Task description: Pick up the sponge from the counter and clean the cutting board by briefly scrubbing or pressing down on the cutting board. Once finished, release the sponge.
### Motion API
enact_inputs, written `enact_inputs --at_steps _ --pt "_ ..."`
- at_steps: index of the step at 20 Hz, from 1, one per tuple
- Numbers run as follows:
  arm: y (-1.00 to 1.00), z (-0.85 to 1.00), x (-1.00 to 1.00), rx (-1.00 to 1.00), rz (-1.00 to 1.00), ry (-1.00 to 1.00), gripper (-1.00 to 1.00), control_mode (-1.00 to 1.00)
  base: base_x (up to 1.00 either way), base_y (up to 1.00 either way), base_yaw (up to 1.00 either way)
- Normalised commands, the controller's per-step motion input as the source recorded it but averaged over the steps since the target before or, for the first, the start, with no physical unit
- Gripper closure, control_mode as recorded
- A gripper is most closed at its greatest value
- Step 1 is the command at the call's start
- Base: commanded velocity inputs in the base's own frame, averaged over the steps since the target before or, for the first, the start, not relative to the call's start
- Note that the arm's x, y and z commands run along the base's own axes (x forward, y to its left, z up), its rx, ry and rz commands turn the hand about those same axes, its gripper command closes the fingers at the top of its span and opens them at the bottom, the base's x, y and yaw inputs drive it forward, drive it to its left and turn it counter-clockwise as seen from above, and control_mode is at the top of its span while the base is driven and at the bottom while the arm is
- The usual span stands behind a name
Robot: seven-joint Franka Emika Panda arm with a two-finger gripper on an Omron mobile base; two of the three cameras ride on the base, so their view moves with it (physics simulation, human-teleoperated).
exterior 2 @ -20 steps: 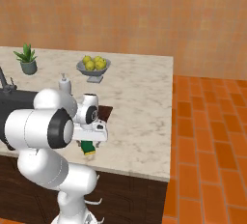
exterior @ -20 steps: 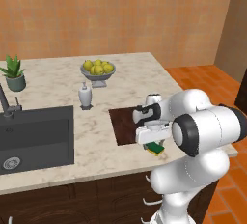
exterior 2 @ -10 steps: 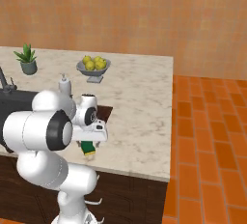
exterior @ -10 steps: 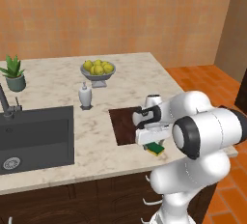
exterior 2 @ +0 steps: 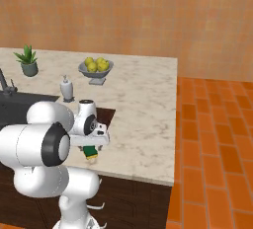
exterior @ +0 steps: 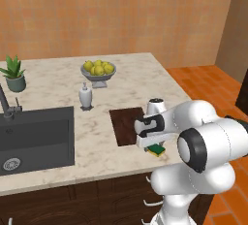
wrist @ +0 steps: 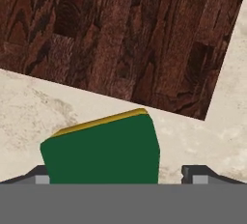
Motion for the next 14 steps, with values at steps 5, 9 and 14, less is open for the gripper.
enact_inputs --at_steps 5,9,14 --pt "0.03 -0.04 0.0 0.0 0.02 0.0 -1.0 -1.0 0.0 0.0 0.0" --pt "0.01 -0.08 0.0 0.0 0.02 0.0 1.0 -1.0 0.0 0.0 0.0" --pt "0.0 0.02 -0.01 0.0 0.0 0.0 1.0 -1.0 0.0 0.0 0.0"
